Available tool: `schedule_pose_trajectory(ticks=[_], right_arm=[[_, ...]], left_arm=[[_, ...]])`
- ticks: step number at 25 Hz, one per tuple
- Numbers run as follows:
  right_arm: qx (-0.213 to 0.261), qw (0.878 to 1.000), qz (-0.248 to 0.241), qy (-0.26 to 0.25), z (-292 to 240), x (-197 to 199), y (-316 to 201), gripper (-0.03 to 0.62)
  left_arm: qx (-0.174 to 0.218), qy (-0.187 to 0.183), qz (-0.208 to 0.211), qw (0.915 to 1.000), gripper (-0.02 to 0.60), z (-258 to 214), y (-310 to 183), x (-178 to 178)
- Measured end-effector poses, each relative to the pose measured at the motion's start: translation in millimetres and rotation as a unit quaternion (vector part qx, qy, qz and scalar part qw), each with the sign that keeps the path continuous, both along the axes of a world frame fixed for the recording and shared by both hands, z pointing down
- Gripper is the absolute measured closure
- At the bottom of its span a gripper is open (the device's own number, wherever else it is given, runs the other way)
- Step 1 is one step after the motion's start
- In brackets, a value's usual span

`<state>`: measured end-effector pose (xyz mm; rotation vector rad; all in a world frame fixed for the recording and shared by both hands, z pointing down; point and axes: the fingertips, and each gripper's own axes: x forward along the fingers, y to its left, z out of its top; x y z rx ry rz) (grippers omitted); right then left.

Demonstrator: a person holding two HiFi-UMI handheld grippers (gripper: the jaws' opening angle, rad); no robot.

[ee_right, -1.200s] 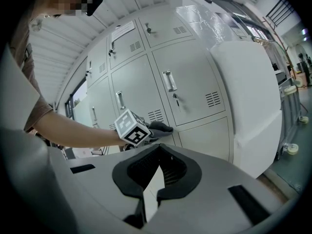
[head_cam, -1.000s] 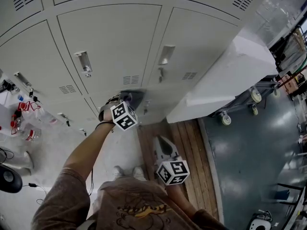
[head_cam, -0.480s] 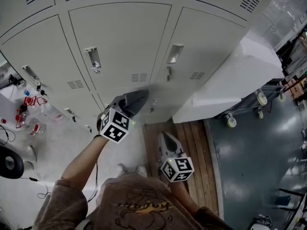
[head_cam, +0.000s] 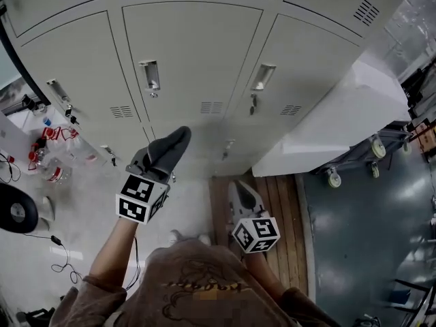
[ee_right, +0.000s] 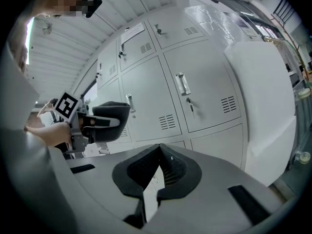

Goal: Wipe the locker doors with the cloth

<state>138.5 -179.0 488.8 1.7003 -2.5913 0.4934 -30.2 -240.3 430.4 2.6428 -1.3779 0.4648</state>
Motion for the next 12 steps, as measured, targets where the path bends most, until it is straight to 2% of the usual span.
schedule_pose_trajectory(ticks=[5,8,12], right_arm=[[0.009,1.0,-0.014,0.004,-6.7,-7.5,-0.7,0.595],[0.015,1.0,-0.017,0.004,-8.5,-12.7,0.0,0.595],[0.023,0.999,-0.026,0.005,-9.9,-22.2,2.1,0.595]], left_arm=[[0.002,0.054,-0.036,0.9979,0.541,12.9,24.2,-27.3],[0.013,0.094,-0.049,0.9943,0.541,17.9,38.8,-34.2],[0.011,0.125,-0.056,0.9905,0.542,28.9,51.9,-38.7]])
